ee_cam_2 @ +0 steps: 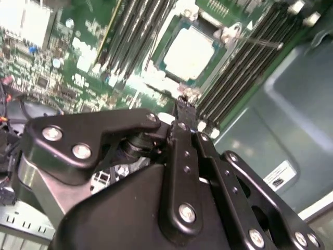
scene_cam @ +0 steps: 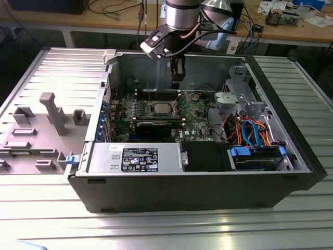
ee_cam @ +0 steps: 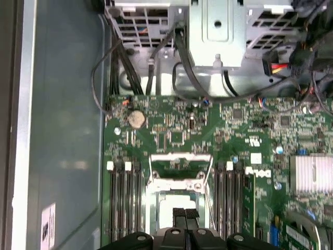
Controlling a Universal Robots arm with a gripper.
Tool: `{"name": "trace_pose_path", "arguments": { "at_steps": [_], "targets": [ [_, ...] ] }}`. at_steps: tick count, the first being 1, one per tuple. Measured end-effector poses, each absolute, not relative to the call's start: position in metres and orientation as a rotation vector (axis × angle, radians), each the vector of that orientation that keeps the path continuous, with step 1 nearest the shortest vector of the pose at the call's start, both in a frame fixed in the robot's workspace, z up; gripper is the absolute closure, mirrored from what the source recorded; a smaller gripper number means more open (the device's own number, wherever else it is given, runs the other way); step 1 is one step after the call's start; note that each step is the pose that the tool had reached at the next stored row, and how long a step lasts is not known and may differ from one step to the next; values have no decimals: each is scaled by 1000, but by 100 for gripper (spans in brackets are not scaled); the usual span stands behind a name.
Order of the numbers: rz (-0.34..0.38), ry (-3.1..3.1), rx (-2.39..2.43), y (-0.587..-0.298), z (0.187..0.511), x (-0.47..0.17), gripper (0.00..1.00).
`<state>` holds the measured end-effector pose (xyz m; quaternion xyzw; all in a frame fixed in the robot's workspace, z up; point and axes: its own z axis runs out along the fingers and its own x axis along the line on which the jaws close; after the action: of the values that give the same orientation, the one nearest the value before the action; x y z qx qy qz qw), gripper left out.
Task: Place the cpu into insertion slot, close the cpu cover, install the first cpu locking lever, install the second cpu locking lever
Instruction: 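Close the cpu cover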
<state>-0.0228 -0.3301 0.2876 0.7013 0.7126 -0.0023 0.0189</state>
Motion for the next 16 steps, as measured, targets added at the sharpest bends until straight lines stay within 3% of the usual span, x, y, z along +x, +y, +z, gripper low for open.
{"name": "trace_pose_path", "arguments": {
  "at_steps": [16],
  "targets": [
    [-7,2212,2177,-330,282,-5,89]
  ]
}}
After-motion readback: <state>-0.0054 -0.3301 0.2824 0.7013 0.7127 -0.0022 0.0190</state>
